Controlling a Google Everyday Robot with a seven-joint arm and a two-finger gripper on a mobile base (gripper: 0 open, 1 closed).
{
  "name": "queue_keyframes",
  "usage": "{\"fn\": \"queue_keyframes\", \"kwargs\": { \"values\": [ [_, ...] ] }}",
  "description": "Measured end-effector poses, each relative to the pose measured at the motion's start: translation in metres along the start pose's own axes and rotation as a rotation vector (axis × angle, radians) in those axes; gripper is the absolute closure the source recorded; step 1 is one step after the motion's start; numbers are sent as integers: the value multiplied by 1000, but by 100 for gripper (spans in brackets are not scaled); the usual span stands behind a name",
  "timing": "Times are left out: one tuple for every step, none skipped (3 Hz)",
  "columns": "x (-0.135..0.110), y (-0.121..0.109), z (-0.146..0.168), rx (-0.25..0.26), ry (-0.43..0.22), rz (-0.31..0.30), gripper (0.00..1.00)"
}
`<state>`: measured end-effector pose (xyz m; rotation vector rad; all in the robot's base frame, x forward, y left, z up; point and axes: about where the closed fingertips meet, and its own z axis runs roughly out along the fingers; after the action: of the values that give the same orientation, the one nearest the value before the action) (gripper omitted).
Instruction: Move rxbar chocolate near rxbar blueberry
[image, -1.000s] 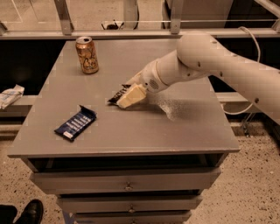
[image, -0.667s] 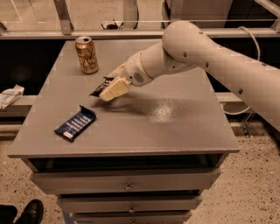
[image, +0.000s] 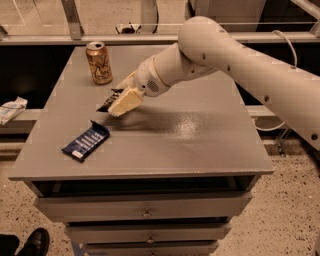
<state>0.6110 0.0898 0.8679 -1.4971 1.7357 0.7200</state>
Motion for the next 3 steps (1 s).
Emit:
{"fn": "queue_keyframes", "kwargs": {
  "values": [
    [11,-2,1,-33,49,-15,83],
    [19,-3,-7,-60,89,-26,60],
    [24,2,-11,-98,110,-29,28]
  ]
}}
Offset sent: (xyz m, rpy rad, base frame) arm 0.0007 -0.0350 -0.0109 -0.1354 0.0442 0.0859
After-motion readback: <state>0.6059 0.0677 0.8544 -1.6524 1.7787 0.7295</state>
